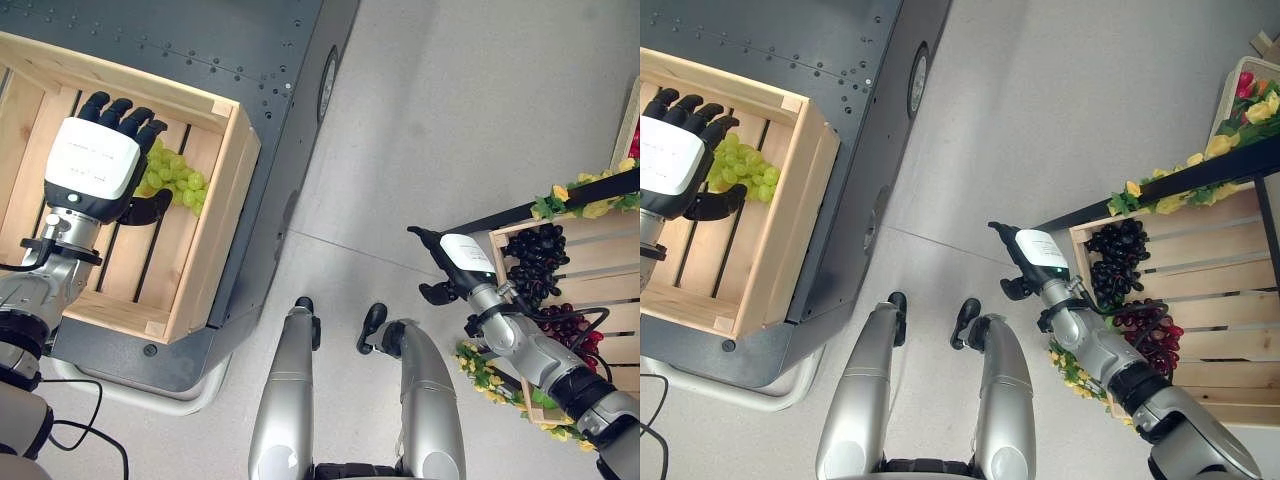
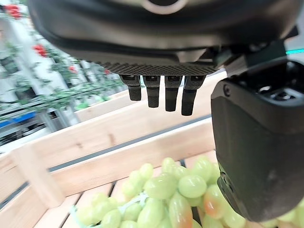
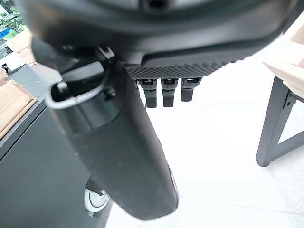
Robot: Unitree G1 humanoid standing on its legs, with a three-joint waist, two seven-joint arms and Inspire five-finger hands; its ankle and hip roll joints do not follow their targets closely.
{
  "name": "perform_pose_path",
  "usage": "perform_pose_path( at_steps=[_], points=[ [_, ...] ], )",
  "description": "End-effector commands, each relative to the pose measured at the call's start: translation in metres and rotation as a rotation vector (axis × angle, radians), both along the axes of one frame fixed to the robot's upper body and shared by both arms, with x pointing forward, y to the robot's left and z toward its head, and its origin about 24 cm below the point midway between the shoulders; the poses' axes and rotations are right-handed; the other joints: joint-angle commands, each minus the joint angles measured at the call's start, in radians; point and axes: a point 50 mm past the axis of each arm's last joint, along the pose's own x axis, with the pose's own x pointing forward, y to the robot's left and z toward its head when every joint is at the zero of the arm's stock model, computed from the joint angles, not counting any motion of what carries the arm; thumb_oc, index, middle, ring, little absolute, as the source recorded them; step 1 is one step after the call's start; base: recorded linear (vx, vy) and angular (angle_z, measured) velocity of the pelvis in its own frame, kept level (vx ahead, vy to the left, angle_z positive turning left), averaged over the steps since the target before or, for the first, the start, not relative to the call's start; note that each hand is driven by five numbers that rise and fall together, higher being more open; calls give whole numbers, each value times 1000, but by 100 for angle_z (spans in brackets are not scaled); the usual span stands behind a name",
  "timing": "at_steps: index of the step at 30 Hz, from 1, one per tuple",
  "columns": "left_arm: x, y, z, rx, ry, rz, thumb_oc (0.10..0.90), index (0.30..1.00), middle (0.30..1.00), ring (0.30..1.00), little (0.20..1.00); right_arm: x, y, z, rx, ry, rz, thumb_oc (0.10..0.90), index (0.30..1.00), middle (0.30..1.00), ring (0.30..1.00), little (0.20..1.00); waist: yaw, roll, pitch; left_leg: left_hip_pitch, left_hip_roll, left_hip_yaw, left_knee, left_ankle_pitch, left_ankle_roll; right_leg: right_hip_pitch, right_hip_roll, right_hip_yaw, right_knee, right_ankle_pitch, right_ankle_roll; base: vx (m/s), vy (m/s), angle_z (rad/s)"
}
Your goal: Pick up the fruits from the basket on one side to the basket on the other side
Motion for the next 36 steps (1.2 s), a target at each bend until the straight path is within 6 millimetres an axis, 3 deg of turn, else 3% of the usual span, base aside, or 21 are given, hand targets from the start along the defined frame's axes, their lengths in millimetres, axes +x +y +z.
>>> perform_pose_path(
  at_steps=[1, 6, 12, 20, 25, 35, 36],
  points=[
    [-9, 17, 52, 131, -115, 93, 800, 900, 900, 900, 900, 6, -4, 31, 47, -100, 33, 800, 900, 900, 900, 900, 2, 26, -14, 78, -34, 86, -160, 49, 79, 106, 37, -10, -36, 6, -38, -18, 46, 0],
    [-6, 25, 47, 119, 3, 205, 800, 900, 900, 900, 900, 6, -10, 34, 50, -105, 18, 800, 900, 900, 900, 900, -14, 28, -14, 69, -25, 100, -176, 60, 74, 93, 38, -7, -48, 15, -32, -16, 46, -1],
    [-1, 30, 49, 98, 87, 294, 800, 900, 900, 900, 900, 2, -13, 32, 55, -99, 19, 800, 900, 900, 900, 900, -26, 11, -14, 44, -17, 101, -190, 67, 73, 66, 41, -13, -61, 29, -21, -6, 4, -2],
    [5, 30, 62, 81, 33, 345, 800, 900, 900, 900, 900, 4, -10, 34, 74, -109, 37, 800, 900, 900, 900, 900, -31, 6, -14, 28, -17, 100, -200, 70, 72, 51, 45, -13, -76, 37, -18, -2, -2, -1],
    [7, 31, 69, 63, -20, 383, 800, 900, 900, 900, 900, 4, -3, 37, 90, -120, 60, 800, 900, 900, 900, 900, -31, -11, -14, 14, -18, 92, -191, 67, 73, 38, 48, -17, -74, 44, -13, -1, 1, 1],
    [18, 30, 50, 20, 169, 423, 800, 900, 900, 900, 900, 9, 0, 51, 106, -167, 65, 800, 900, 900, 900, 900, -43, -30, -14, -3, -15, 90, -199, 69, 75, 17, 54, -16, -83, 59, -2, -3, 7, -1],
    [19, 29, 46, 2, 199, 422, 657, 686, 686, 686, 686, 10, 0, 52, 103, -169, 66, 800, 900, 900, 900, 900, -44, -28, -14, -2, -16, 92, -205, 71, 74, 18, 54, -14, -87, 60, -2, -19, 38, -5]
  ],
)
